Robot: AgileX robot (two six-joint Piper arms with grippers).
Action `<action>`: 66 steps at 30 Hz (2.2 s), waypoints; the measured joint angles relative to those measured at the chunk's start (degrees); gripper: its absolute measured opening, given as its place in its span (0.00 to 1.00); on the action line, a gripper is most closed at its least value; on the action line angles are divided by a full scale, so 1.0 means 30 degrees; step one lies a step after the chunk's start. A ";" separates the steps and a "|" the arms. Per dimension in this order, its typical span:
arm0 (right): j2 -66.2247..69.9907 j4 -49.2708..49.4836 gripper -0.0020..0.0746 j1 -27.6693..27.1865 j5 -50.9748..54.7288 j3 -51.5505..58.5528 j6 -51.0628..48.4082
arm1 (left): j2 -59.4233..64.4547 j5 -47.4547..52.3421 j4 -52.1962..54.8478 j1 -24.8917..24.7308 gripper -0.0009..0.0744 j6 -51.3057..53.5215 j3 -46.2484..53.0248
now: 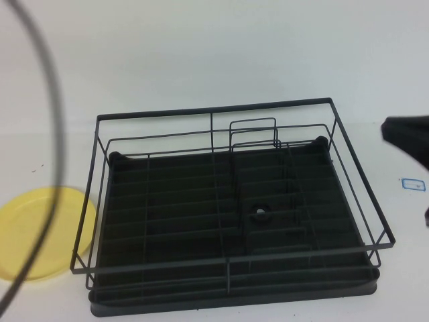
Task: Place plate on rack
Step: Pick up the plate from the table
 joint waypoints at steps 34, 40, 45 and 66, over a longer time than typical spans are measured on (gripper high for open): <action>0.0041 -0.0186 0.02 0.0000 -0.3032 0.0015 0.1167 | 0.3942 -0.9957 -2.3295 1.4186 0.01 -0.0968 1.3517; 0.1355 -0.0186 0.02 0.0037 -0.0227 0.0015 0.8349 | 0.5370 -1.0024 -2.3979 1.4153 0.01 -0.0930 1.3517; 0.3579 -0.0116 0.02 0.0037 0.1092 0.0015 0.9825 | 0.5827 -0.9436 -2.4983 1.4153 0.01 -0.0243 1.3517; 0.8546 -0.0151 0.02 -0.6827 -0.8454 -0.6684 1.0731 | 0.7453 -0.1936 -3.0821 1.4540 0.01 1.0411 1.3517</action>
